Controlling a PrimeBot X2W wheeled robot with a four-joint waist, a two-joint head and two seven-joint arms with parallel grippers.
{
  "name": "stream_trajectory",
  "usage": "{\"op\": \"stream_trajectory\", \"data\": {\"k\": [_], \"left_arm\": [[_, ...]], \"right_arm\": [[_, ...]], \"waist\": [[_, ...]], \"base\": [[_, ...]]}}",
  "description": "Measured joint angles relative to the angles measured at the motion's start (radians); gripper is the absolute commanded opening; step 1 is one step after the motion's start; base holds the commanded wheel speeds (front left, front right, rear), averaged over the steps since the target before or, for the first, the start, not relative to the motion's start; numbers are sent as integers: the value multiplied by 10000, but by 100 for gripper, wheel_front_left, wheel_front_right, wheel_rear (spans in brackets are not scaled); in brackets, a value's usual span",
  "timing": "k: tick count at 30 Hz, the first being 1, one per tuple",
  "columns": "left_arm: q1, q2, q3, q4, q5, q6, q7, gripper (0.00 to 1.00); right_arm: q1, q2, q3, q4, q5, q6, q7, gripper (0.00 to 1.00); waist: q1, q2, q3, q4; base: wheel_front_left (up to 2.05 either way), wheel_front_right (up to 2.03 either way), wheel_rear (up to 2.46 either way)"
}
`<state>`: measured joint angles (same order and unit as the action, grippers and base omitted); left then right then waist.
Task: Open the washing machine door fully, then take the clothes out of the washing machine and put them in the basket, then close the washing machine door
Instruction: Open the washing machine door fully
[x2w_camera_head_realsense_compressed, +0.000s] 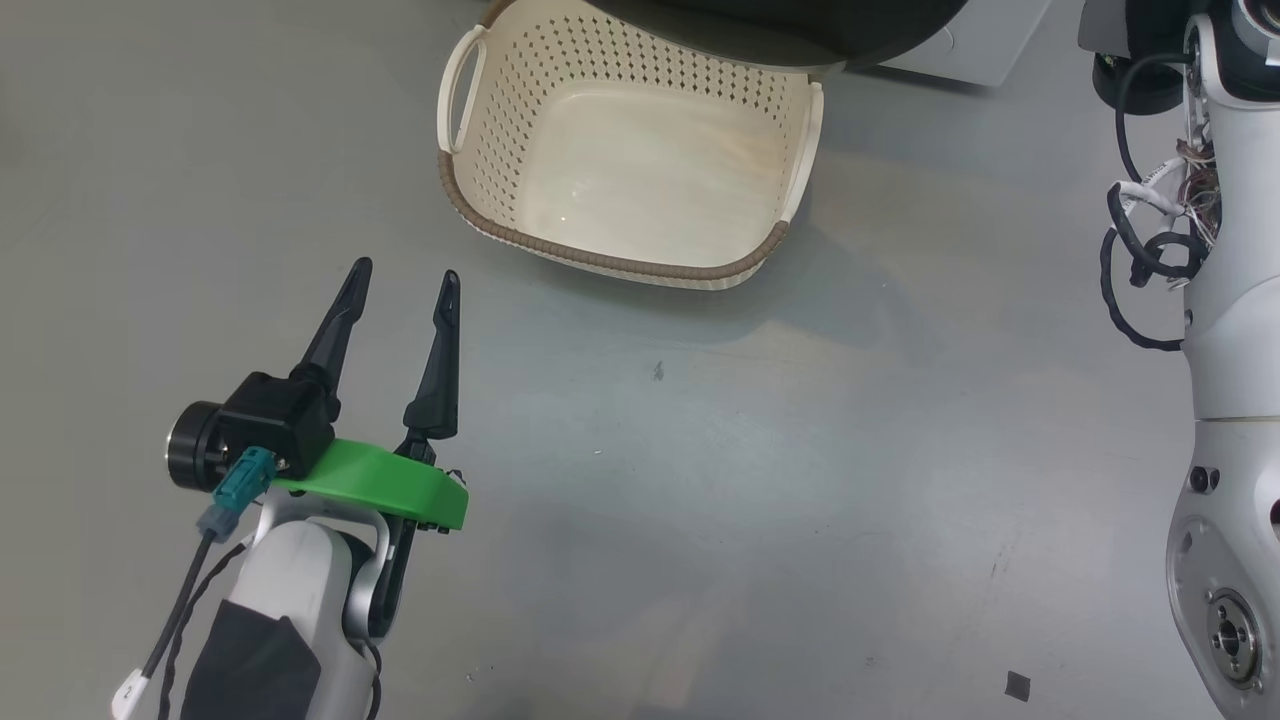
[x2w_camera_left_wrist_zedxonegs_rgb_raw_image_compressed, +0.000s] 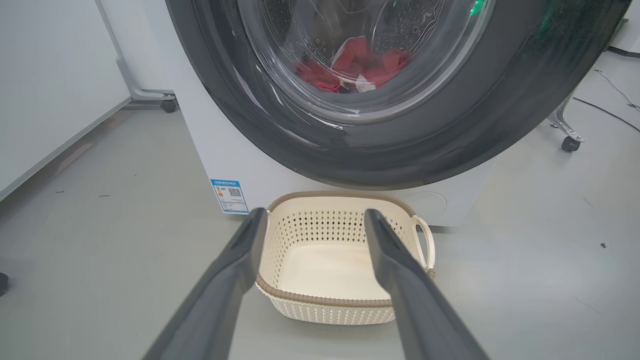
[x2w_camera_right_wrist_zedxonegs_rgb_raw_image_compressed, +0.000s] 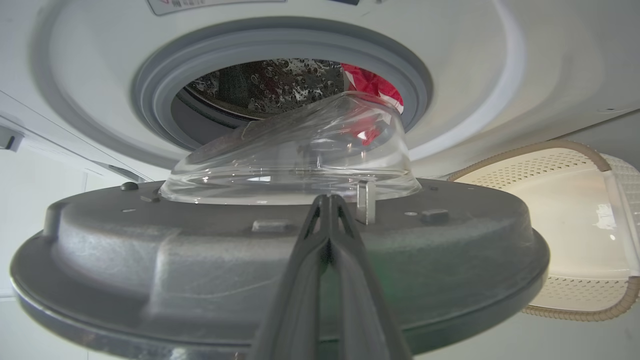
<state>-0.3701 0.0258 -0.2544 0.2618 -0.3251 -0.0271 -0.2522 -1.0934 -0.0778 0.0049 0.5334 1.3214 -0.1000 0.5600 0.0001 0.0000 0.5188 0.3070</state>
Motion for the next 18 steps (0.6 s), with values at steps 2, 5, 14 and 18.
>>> {"op": "stream_trajectory", "data": {"k": [2,5,14,18], "left_arm": [[0,0,-4,-2,0,2,0,100],[0,0,-10,-2,0,42,0,100],[-1,-8,-79,67,0,69,0,100],[0,-8,-81,104,0,127,0,100]], "right_arm": [[-76,-2,10,81,109,-8,127,0],[-141,-36,29,209,205,-13,314,0],[-153,-90,261,746,516,-144,1145,0],[-82,-92,351,930,694,-163,1394,0]], "waist": [[0,0,-18,7],[0,0,-43,13],[0,0,-239,50],[0,0,-382,74]], "base": [[0,0,0],[0,0,0],[0,0,0],[0,0,0]]}}
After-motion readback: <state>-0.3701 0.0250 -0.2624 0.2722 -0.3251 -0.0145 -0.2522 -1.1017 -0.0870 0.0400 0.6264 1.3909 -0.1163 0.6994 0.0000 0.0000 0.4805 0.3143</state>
